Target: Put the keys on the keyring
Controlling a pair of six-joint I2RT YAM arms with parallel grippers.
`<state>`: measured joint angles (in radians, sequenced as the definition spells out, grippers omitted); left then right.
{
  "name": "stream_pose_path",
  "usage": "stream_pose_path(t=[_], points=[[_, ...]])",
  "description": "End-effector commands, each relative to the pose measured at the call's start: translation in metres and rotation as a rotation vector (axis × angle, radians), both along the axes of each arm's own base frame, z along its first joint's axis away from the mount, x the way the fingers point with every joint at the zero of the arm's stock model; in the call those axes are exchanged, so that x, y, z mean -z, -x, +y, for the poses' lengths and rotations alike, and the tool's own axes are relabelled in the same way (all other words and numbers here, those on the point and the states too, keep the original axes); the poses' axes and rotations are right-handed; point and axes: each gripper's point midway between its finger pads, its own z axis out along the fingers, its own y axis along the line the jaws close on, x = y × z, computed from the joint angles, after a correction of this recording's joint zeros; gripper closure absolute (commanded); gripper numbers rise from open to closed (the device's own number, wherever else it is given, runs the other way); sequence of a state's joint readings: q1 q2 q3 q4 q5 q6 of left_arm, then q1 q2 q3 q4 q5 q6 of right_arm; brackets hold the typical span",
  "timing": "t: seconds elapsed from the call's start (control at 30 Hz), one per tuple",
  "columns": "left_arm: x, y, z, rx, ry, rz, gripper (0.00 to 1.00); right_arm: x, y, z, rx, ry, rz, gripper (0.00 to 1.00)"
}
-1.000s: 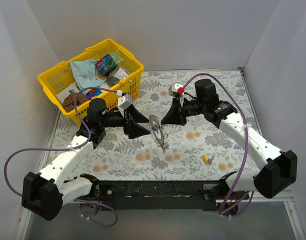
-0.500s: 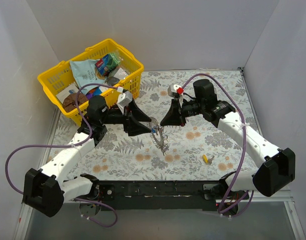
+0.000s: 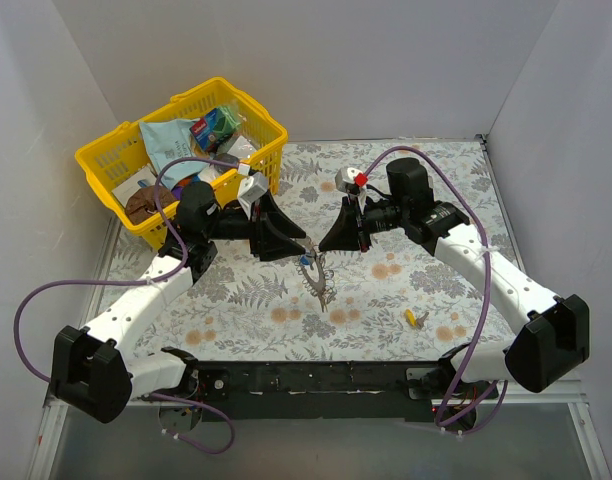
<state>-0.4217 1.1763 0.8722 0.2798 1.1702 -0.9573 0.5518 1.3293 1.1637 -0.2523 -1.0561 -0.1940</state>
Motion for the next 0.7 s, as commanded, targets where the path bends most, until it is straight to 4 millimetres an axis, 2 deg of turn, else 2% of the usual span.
stream_pose_path(t=[0.0,0.27,0.53,0.67], points=[[-0.012,0.000,0.000,0.009,0.012,-0.042,0.54,-0.015,0.004,0.004,-0.040,-0.055,-0.043,0.99],[-0.006,0.000,0.000,0.011,-0.009,-0.017,0.55,-0.009,0.001,0.004,-0.025,-0.044,-0.031,0.99],[0.008,0.003,0.000,-0.020,-0.044,0.036,0.54,0.023,-0.012,0.004,0.073,0.016,0.031,0.99],[0.013,0.004,0.001,-0.035,-0.061,0.052,0.53,0.036,-0.025,0.002,0.187,0.047,0.065,0.99]])
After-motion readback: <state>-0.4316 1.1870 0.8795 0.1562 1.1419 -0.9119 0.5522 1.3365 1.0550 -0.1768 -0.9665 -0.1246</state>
